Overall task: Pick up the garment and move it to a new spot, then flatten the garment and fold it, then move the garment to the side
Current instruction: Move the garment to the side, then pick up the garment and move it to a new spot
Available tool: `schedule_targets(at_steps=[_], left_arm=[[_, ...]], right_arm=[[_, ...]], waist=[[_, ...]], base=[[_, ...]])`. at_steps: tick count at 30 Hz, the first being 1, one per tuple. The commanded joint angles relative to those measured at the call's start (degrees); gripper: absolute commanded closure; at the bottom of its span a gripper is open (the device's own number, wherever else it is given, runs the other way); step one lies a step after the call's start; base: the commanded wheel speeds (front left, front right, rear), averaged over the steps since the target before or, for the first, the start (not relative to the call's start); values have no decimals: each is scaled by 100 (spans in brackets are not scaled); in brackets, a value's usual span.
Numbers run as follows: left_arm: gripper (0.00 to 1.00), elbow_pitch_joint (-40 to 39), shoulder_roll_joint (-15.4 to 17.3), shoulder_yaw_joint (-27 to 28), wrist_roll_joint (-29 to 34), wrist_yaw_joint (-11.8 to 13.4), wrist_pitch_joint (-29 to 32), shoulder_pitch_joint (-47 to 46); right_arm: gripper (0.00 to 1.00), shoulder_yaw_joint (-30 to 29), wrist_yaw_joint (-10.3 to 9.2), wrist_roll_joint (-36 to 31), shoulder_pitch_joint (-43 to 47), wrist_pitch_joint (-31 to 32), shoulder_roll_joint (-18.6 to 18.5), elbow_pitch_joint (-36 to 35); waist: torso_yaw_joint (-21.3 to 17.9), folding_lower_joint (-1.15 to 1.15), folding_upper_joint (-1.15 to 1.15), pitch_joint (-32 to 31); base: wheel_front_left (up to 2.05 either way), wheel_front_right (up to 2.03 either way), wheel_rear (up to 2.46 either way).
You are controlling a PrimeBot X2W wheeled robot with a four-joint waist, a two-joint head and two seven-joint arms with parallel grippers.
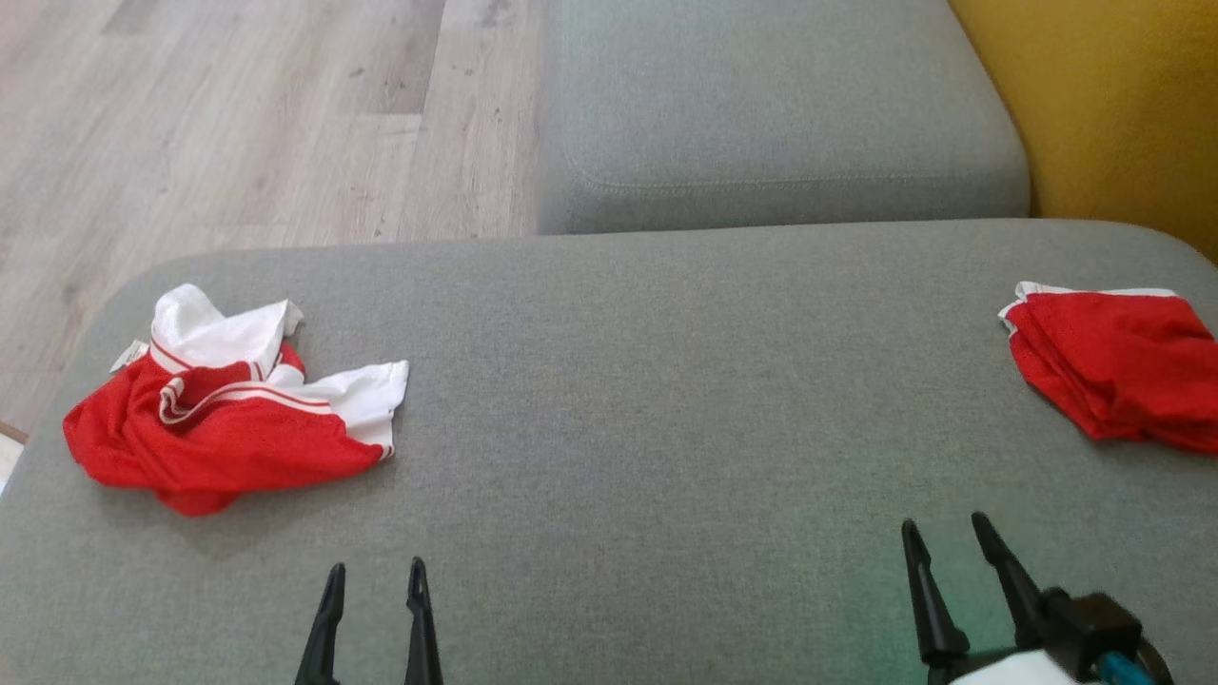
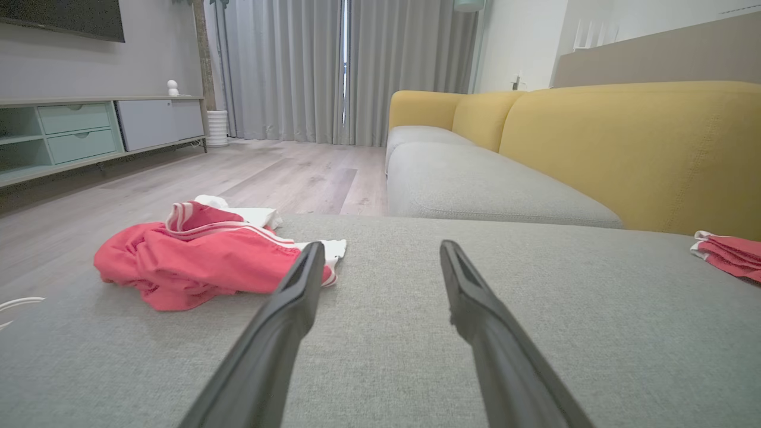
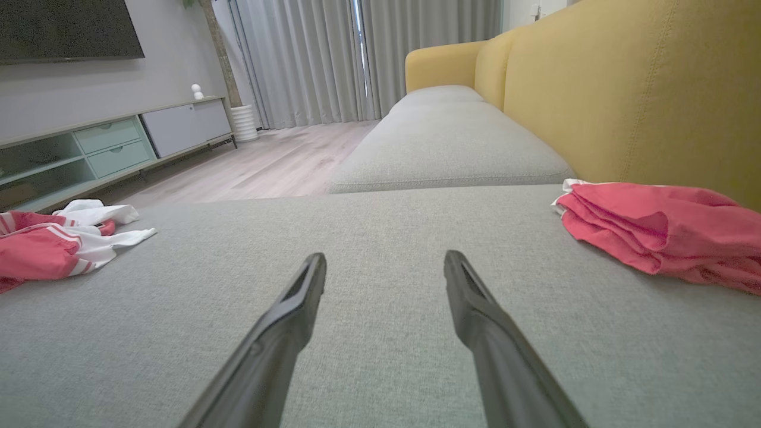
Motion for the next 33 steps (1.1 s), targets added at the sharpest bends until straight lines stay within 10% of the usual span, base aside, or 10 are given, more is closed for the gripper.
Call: schedule_targets(at_steps=[1, 24, 33], left_arm=[[0, -198, -39, 226, 37, -11, -30, -198], [0, -89, -39, 355, 79, -82, -30, -135], [0, -135, -39, 376, 139, -85, -30, -175]], right_arm=[[0, 97, 39, -42, -181, -77, 12, -233], [0, 53, 39, -318, 101, -77, 198, -338], [0, 186, 39, -283, 173, -77, 219, -368]], waist=[[-1, 1, 0, -37], [52, 1, 0, -126], [635, 1, 0, -143]], base=[[0, 0, 0], [0, 0, 0], [0, 0, 0]])
